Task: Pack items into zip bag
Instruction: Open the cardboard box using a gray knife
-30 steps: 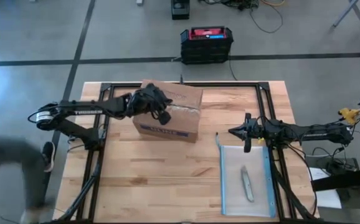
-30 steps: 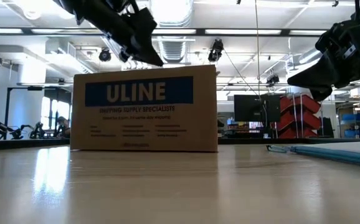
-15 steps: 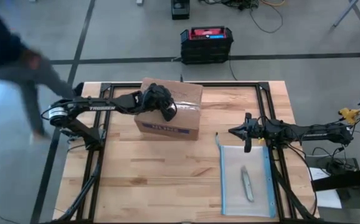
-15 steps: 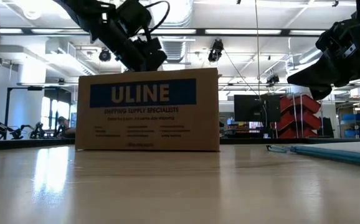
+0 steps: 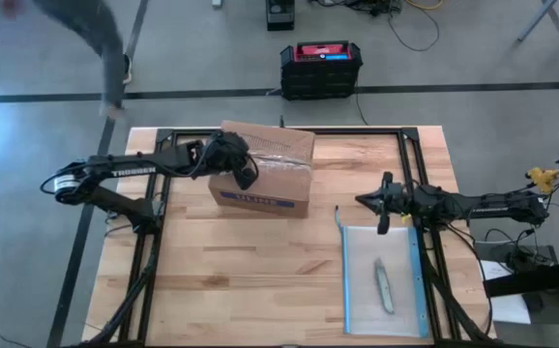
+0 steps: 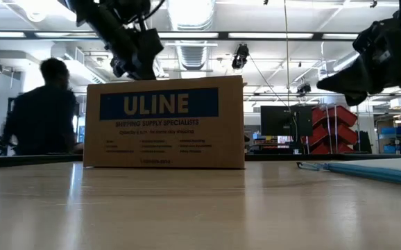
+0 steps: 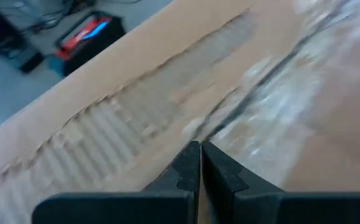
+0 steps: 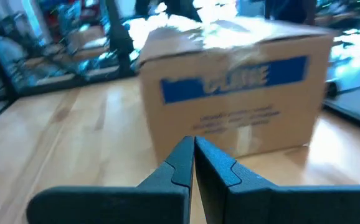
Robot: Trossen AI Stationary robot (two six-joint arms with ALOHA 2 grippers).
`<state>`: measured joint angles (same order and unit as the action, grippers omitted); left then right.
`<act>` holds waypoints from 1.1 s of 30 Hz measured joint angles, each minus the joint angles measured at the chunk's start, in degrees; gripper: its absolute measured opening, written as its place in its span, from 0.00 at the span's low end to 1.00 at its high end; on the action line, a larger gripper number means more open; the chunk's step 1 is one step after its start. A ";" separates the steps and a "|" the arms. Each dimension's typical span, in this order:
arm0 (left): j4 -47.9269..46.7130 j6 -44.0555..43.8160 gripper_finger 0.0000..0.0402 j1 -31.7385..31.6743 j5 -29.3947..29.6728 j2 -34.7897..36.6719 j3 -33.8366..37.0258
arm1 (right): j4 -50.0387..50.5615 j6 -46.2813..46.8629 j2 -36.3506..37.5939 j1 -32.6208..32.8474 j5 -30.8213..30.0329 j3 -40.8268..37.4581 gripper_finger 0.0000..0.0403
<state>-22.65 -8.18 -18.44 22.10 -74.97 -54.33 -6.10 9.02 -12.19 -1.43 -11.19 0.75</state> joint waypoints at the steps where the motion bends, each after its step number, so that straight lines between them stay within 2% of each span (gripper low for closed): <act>1: 0.12 -0.48 0.00 0.00 1.59 -0.21 0.38 | -0.42 0.47 -0.01 -0.01 -0.01 0.00 0.00; 4: 0.64 -1.48 0.00 -0.11 4.49 -0.90 1.19 | -1.61 0.84 -0.06 0.02 0.03 0.00 0.00; 11: 1.77 -0.80 0.00 -0.09 5.65 -0.49 1.47 | -2.42 0.63 -4.94 0.04 0.16 0.27 0.00; 14: 3.26 -0.14 0.00 -0.09 7.68 1.49 1.49 | -3.11 0.78 -9.77 0.04 -0.91 1.88 0.00; 18: 8.95 1.09 0.00 0.10 6.81 2.49 1.57 | -6.82 -2.57 -17.47 0.04 -2.52 4.91 0.00; 21: 11.76 1.95 0.00 0.28 4.61 0.94 1.64 | -11.54 -6.48 -23.52 0.02 -2.96 7.36 0.00; 26: 13.25 1.93 0.00 0.24 4.34 -4.09 1.78 | -18.95 -11.56 -32.68 0.02 -2.97 11.09 0.00; 33: 14.59 1.24 0.00 0.24 4.34 -7.44 1.73 | -20.42 -12.09 -41.42 0.02 -3.81 15.07 0.00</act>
<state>-8.05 -6.94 -18.20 26.44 -82.41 -52.60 -26.52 -3.06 -53.60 -1.41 -15.00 15.83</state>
